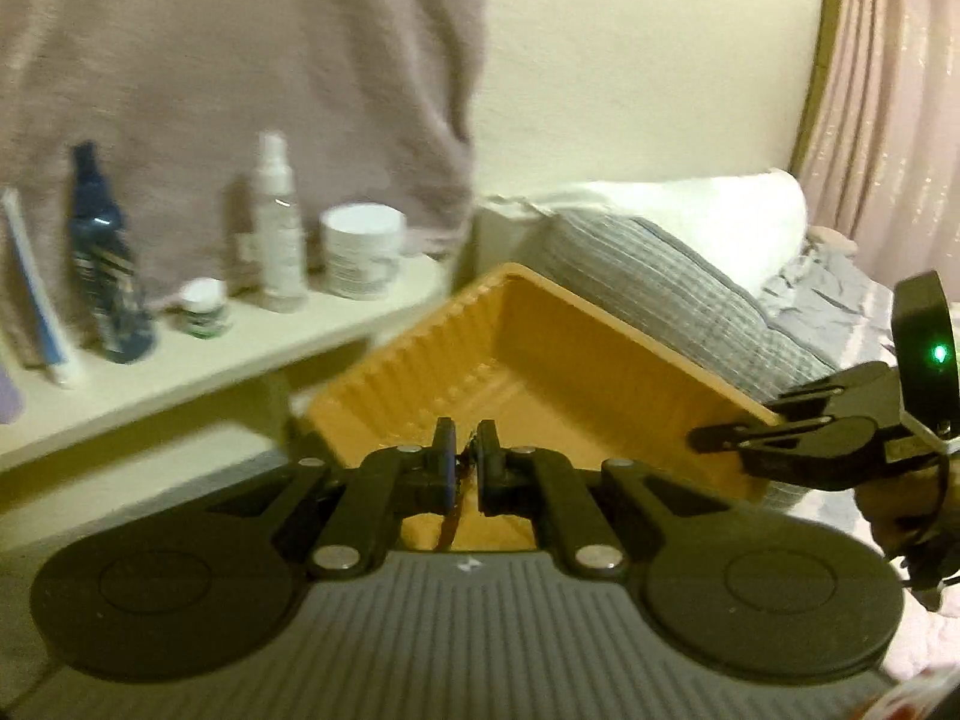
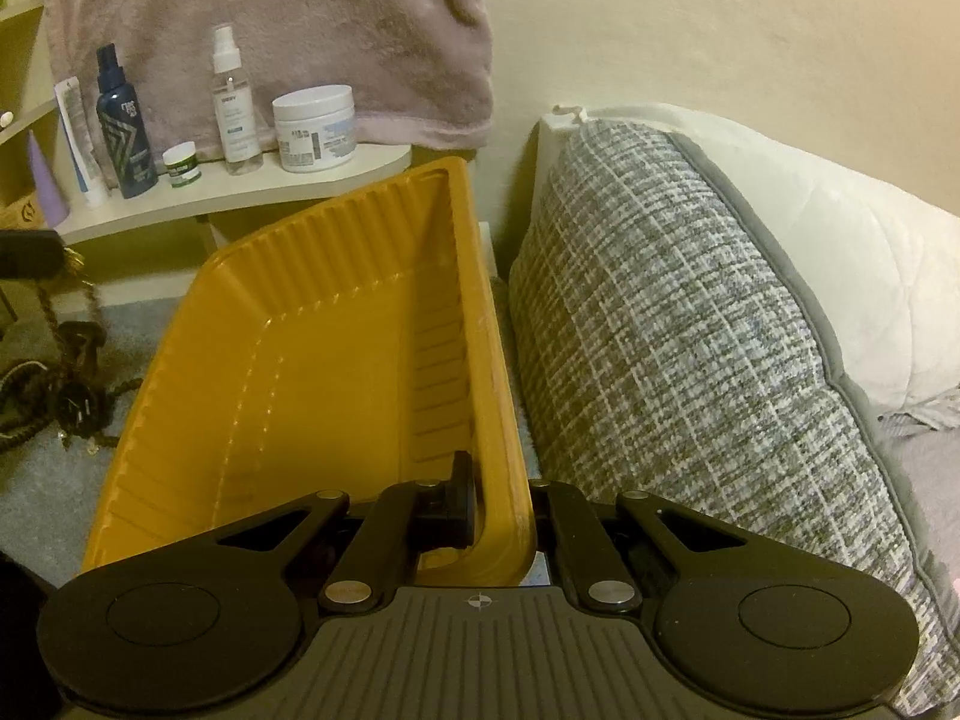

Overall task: Organize jewelry
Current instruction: 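Carry the bracelet over the tray and open the left tool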

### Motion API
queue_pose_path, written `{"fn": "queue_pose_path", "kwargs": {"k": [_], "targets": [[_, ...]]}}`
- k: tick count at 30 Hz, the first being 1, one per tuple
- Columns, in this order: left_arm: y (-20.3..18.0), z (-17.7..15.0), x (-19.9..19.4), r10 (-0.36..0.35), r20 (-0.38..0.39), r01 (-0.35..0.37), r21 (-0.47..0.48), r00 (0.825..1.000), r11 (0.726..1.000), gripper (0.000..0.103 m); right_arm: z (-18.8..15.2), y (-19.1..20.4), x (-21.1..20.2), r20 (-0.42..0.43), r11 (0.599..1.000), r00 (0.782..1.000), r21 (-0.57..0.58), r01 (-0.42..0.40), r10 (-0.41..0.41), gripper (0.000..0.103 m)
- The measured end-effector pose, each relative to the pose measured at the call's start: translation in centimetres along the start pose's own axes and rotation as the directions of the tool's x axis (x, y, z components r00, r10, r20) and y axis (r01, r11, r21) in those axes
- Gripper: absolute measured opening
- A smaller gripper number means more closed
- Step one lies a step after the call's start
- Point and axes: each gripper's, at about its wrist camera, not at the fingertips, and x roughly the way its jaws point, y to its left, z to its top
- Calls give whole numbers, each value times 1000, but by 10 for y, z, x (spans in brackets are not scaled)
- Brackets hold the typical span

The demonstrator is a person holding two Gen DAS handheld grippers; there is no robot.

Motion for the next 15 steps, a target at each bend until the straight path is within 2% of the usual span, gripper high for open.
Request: {"fn": "queue_pose_path", "kwargs": {"k": [9,10,12,15], "targets": [[-32,-27,42,-42,-95,42,-3,995,999,7,-6,-1,0,-1,1000,1000,22,-1,1,5],[-33,-30,44,-31,-100,31,-5,995,1000,9,-6,-1,0,-2,1000,1000,25,-1,1,5],[-30,-36,42,-21,-100,19,-17,995,1000,28,-6,-1,0,-4,1000,1000,24,-1,1,5],[-21,-48,32,31,-99,-35,-34,995,999,30,-7,-1,0,-3,1000,1000,22,0,0,5]]}}
